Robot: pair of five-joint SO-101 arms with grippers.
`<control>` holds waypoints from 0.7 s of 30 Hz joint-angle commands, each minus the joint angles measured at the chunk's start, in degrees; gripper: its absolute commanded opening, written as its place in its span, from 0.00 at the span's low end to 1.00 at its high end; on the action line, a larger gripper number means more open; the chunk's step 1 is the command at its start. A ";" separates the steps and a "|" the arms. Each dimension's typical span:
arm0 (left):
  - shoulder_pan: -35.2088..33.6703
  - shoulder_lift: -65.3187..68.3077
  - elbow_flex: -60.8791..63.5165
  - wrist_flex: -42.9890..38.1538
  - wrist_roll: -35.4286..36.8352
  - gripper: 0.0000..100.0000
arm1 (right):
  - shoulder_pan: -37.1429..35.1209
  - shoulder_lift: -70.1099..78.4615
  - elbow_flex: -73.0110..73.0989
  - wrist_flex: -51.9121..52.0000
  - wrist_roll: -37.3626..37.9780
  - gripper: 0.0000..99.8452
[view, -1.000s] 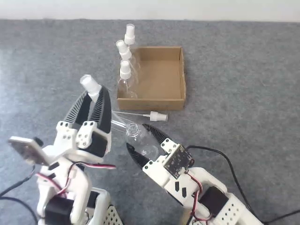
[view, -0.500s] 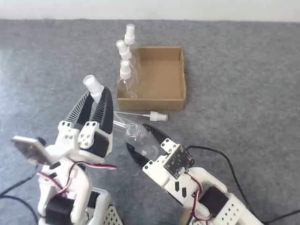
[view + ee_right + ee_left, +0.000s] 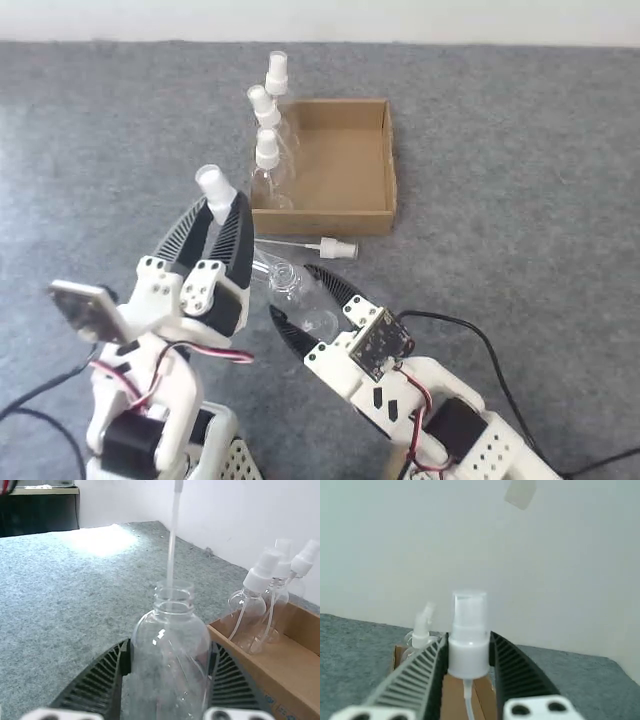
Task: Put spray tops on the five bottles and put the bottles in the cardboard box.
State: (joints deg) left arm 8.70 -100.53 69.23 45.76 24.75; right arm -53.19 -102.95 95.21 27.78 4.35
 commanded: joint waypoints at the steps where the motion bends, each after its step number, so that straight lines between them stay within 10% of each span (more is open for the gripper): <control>1: 0.26 -0.44 0.31 -0.18 0.88 0.01 | 1.10 -0.92 1.23 -0.75 1.32 0.12; 21: 3.34 -0.44 1.80 0.88 -1.14 0.01 | 1.10 -0.92 1.23 -0.66 1.32 0.12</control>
State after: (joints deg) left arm 9.05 -100.53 71.52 45.76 25.19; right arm -53.19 -102.86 95.21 27.78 4.35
